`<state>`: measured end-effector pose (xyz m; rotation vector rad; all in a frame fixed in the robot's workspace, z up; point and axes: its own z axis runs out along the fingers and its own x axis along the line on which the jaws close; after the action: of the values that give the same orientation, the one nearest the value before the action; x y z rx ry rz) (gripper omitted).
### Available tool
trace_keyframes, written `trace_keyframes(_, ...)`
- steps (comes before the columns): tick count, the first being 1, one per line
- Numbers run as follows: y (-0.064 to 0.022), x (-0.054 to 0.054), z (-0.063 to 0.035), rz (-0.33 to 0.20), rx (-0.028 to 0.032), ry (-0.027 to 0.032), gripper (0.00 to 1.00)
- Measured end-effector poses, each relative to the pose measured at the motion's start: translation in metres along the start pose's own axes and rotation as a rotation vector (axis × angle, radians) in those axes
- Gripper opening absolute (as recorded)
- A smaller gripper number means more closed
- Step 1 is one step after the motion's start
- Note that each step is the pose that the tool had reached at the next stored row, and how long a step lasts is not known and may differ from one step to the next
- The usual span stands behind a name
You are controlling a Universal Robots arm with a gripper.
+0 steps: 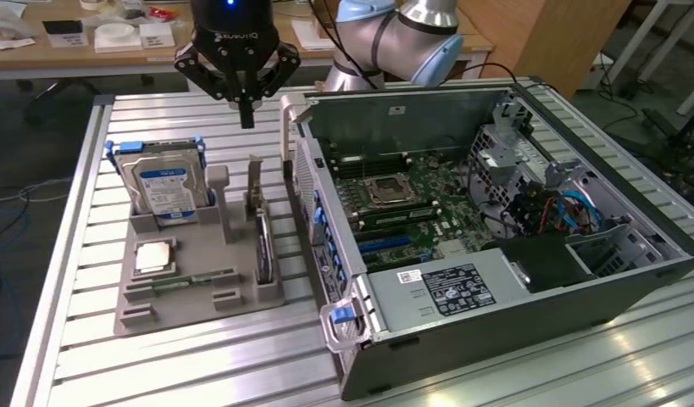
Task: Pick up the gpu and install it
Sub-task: 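Reach for the gpu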
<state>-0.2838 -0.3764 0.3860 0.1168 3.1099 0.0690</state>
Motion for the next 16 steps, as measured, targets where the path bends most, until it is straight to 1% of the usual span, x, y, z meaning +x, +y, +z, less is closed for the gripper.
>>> trace_keyframes(2,-0.001,0.0,-0.0001,0.0,0.0,0.0,0.11)
trace_keyframes(5,-0.0062,0.0,-0.0003,0.0,0.0,-0.0001,0.11)
trace_keyframes(9,-0.0154,-0.001,-0.0006,0.0,0.0,-0.0001,0.11)
trace_keyframes(16,-0.0344,-0.003,-0.0015,0.0,0.0,0.0,0.11)
